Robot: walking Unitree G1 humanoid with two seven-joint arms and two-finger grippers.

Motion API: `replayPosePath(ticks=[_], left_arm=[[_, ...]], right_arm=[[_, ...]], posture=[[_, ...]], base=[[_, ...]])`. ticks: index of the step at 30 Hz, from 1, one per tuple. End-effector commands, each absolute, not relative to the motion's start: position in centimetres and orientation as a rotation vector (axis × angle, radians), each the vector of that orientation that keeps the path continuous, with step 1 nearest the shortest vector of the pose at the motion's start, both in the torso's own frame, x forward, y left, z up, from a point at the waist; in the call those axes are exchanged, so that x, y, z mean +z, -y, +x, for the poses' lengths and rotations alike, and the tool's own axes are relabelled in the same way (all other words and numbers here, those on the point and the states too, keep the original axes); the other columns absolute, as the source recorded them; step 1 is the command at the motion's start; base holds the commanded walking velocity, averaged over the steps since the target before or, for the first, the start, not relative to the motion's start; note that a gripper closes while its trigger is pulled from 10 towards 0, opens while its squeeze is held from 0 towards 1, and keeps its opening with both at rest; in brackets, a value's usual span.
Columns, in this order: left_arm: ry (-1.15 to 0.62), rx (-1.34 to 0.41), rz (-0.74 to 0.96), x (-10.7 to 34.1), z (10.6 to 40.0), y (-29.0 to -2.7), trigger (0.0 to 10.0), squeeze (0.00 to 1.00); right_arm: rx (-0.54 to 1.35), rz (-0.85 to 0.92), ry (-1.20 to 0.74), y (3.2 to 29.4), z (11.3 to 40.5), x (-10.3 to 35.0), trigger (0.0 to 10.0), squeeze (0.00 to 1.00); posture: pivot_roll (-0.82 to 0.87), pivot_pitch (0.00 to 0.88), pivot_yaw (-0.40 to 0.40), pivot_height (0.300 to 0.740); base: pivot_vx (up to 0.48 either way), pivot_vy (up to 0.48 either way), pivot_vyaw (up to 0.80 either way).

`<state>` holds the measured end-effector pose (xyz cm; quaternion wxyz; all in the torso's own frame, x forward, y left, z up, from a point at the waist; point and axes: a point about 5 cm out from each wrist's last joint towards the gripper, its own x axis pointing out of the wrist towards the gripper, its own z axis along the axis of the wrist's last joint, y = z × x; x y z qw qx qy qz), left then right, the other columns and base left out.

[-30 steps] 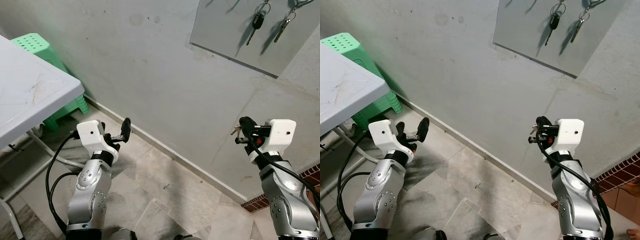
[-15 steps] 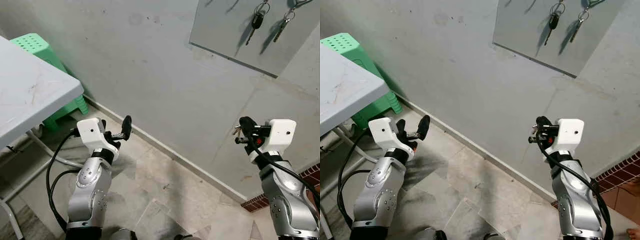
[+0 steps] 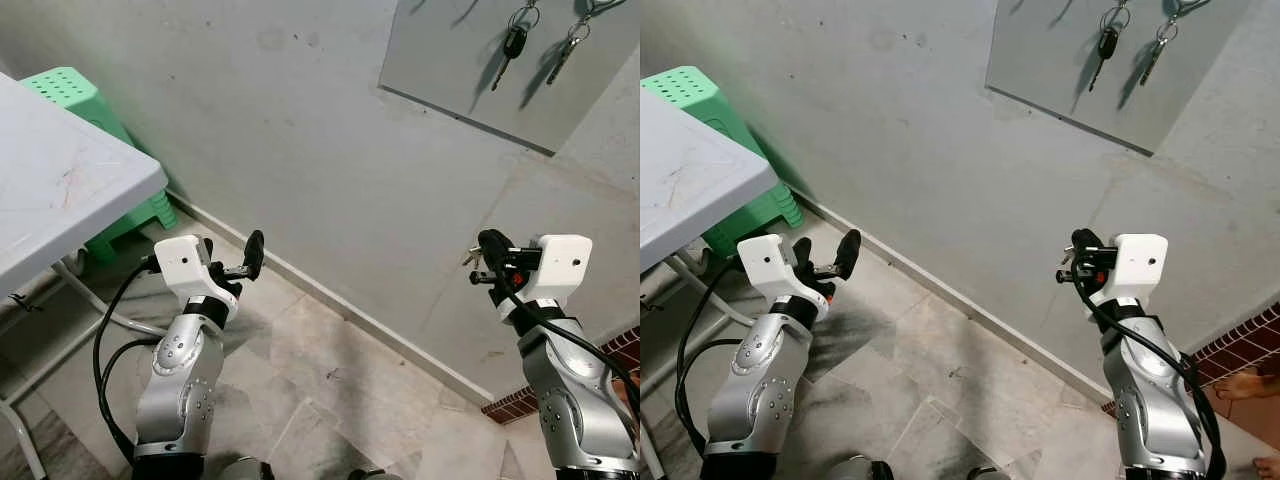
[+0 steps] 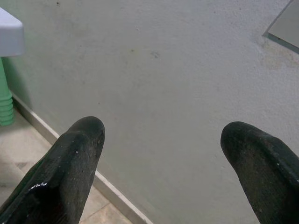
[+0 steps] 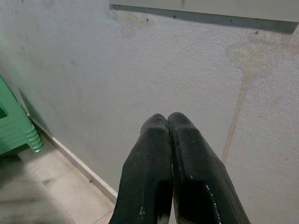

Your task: Hang keys on a hook

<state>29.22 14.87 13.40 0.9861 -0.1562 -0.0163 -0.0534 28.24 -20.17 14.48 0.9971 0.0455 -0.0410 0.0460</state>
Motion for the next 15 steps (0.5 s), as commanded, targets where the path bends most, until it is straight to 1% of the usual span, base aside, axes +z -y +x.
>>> replayPosePath(ticks=[1, 5, 11, 15], left_arm=[[0.027, -0.11, -0.31, 13.35, 29.17, -14.77, 10.0, 0.0], [0.028, -0.114, -0.284, 13.37, 29.2, -14.83, 10.0, 0.0], [0.032, -0.114, -0.325, 13.36, 29.19, -14.67, 10.0, 0.0], [0.033, -0.118, -0.335, 13.4, 29.23, -14.57, 10.0, 0.0]], right_arm=[[0.099, 0.078, 0.095, 20.09, 28.26, 14.83, 10.0, 0.0], [0.098, 0.078, 0.097, 20.07, 28.27, 14.83, 10.0, 0.0], [0.099, 0.077, 0.102, 20.14, 28.19, 14.86, 10.0, 0.0], [0.098, 0.086, 0.127, 20.26, 28.2, 15.25, 10.0, 0.0]], posture=[[-0.04, 0.144, -0.041, 0.74], [-0.04, 0.141, -0.038, 0.74], [-0.04, 0.136, -0.039, 0.74], [-0.04, 0.131, -0.039, 0.74]], base=[[0.0, 0.0, -0.77], [0.0, 0.0, -0.77], [0.0, 0.0, -0.77], [0.0, 0.0, 0.0]])
